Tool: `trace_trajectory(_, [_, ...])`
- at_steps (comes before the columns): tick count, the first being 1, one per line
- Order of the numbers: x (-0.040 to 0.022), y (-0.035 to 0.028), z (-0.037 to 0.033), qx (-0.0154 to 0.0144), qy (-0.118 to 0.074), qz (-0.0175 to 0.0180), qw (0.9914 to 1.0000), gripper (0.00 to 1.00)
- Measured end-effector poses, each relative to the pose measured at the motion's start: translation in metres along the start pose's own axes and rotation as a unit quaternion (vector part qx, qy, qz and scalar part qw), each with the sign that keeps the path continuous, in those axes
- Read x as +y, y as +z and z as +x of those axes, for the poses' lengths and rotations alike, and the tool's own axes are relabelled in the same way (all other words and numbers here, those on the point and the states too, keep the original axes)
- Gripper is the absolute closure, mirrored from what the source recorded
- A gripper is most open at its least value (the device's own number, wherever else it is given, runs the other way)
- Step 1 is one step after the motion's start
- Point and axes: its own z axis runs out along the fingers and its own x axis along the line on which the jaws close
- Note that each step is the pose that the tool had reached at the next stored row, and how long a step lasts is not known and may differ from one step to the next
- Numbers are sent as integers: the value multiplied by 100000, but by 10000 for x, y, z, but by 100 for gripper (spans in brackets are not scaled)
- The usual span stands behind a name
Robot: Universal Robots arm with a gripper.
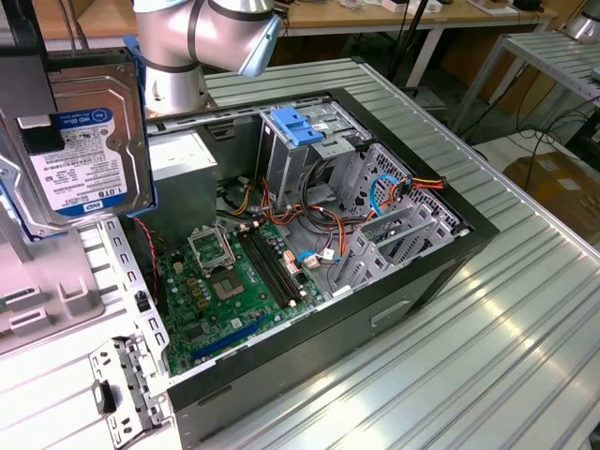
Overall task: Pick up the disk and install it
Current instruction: 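Pick up the disk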
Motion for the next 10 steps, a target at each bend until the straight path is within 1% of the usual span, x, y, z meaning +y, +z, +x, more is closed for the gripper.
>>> trace_trajectory(3, [-17, 2, 14, -1, -3, 1, 100000, 64])
trace_trajectory(4, [-33, 4, 26, -4, -1, 2, 100000, 64])
trace_trajectory(10, [-81, 8, 54, 1, -2, -2, 100000, 64])
